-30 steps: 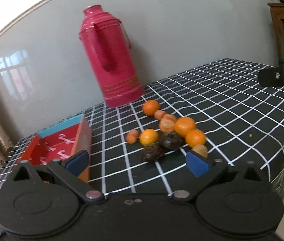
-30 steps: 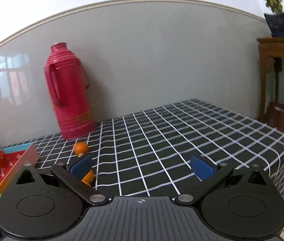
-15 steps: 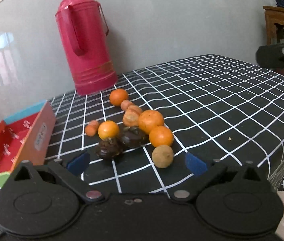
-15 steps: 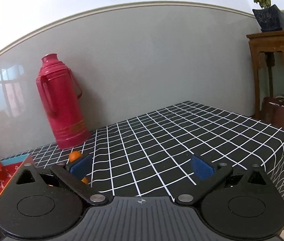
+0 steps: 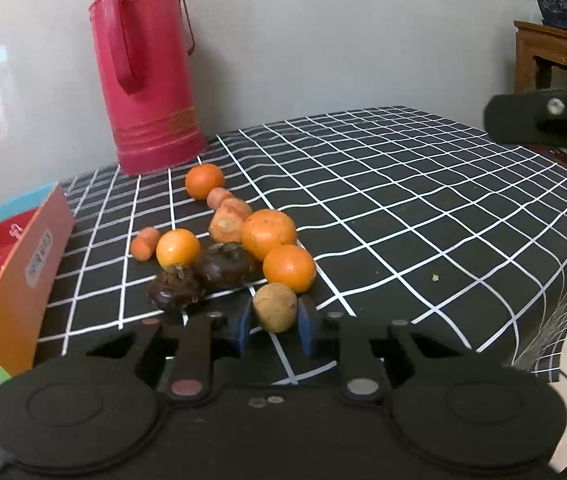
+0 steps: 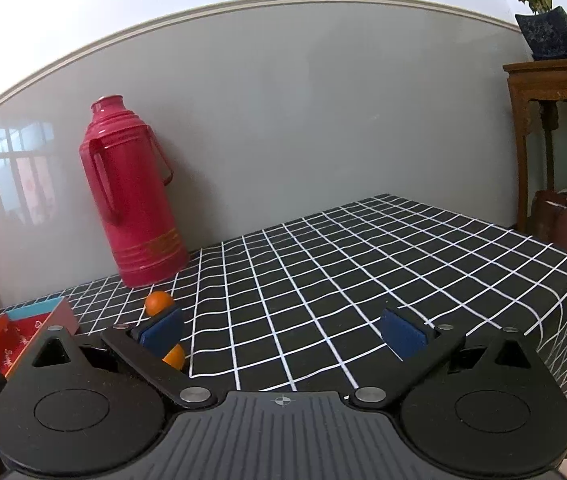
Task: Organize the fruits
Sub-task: 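Reach the left gripper to the brown round fruit and grasp it, then carry the brown fruit with the left gripper into the box and release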
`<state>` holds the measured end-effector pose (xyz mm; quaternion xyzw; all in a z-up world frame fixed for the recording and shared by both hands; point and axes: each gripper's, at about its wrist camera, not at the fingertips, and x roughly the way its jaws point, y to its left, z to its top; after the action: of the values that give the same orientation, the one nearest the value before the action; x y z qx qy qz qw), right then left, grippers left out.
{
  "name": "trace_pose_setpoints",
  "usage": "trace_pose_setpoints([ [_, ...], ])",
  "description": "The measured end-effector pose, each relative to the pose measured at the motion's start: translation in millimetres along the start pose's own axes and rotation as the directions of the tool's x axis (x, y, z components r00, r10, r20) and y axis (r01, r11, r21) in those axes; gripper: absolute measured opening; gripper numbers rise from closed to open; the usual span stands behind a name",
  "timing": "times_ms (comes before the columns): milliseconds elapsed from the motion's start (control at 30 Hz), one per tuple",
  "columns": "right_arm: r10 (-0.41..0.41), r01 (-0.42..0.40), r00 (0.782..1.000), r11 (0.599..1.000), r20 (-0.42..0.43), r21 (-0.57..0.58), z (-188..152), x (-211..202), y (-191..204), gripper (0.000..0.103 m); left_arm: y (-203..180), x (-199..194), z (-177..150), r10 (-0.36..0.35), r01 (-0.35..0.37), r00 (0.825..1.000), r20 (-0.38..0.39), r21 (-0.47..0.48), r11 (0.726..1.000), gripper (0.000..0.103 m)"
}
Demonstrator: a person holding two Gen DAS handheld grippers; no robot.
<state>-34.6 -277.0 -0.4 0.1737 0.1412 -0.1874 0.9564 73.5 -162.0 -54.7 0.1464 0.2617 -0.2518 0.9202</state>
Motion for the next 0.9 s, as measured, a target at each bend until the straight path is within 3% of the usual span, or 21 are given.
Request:
trace_pose_setpoints([
  [200,0.012,-0.013,1.0,1.0,-0.021,-0.017,-2.5,4.9,6.6,0.103,17.2,-22.0,6.0,0.077,-0.075,0.994,0.081,-0.03,0.997,0.014],
  [300,0.018,-0.019,0.999,0.999,-0.033,-0.029,-4.9,7.7,10.8,0.103,44.2,-32.9,9.8,0.175,-0.165,0.979,0.103,-0.099,0.981,0.014],
  [433,0.032,-0.034,0.998,0.998,-0.05,-0.051,-9.0,13.6,21.7,0.103,89.2,-45.2,14.4,0.323,-0.299,0.941,0.096,-0.203,0.932,0.014],
  [600,0.065,-0.073,0.995,0.992,-0.081,-0.099,-17.3,24.5,43.0,0.103,147.7,-41.8,13.4,0.464,-0.446,0.886,-0.016,-0.307,0.841,0.015],
  [767,0.068,-0.087,0.989,0.984,-0.127,-0.152,-25.3,39.2,63.9,0.103,189.2,-37.7,9.3,0.527,-0.534,0.84,-0.128,-0.355,0.767,0.015],
  [900,0.037,-0.065,0.991,0.974,-0.131,-0.217,-29.2,46.8,78.4,0.103,206.2,-37.7,1.7,0.535,-0.565,0.823,-0.191,-0.366,0.739,0.015],
])
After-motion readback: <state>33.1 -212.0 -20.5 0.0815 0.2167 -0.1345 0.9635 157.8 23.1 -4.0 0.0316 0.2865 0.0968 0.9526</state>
